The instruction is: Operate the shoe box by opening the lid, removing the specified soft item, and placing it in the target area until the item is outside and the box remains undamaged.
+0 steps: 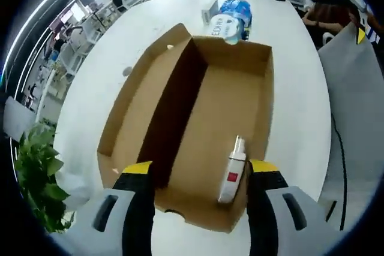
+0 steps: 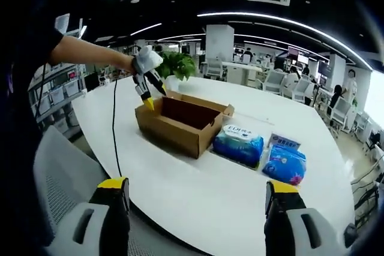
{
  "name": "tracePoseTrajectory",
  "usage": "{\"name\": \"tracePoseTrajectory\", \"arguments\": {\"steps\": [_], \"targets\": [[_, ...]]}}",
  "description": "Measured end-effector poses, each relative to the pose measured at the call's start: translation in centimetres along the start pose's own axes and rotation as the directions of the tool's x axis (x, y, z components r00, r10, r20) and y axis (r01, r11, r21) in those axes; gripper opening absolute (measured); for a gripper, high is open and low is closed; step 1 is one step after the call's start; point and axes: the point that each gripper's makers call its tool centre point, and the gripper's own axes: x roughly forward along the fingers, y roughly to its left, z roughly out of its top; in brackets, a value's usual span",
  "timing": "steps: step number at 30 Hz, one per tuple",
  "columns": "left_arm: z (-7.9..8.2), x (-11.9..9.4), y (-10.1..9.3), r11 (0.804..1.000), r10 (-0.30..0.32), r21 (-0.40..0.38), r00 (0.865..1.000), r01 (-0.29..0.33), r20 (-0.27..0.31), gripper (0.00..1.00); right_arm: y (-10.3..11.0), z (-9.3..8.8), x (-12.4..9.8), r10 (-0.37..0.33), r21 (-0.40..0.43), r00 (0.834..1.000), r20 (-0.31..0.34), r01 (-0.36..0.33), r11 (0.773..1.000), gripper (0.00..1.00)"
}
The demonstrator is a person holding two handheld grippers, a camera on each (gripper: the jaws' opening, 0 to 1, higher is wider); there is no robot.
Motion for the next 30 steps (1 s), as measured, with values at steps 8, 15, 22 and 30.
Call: {"name": "tracePoseTrajectory", "arguments": {"steps": [8,15,22,30], "targets": [[-1.3,2.2,-0.4,0.995,-0.061,0.074,0.994,0.068,-0.094,0.57,0.1,-0.3,0.3,-0.001,0.007,1.0,-0.015,0.001,1.0,0.93],[-1.4,3.5,-1.2,0.986,-0.125,0.096,0.983,0.138,-0.134,0.55,-0.3,-0.6,0.4,-0.013,0.006,0.999,-0.03,0.013,1.0,0.92],[-1.8,5.0,-2.5,0.972,-0.167,0.135,0.968,0.194,-0.188,0.53,-0.6,-0.7,0.8,-0.027,-0.001,0.999,-0.044,0.027,1.0,0.91],[-2.5,6.1,-2.5,0.974,-0.166,0.122,0.966,0.193,-0.199,0.52,-0.9,-0.7,0.9,-0.031,0.011,0.999,-0.045,0.032,0.999,0.9]]}}
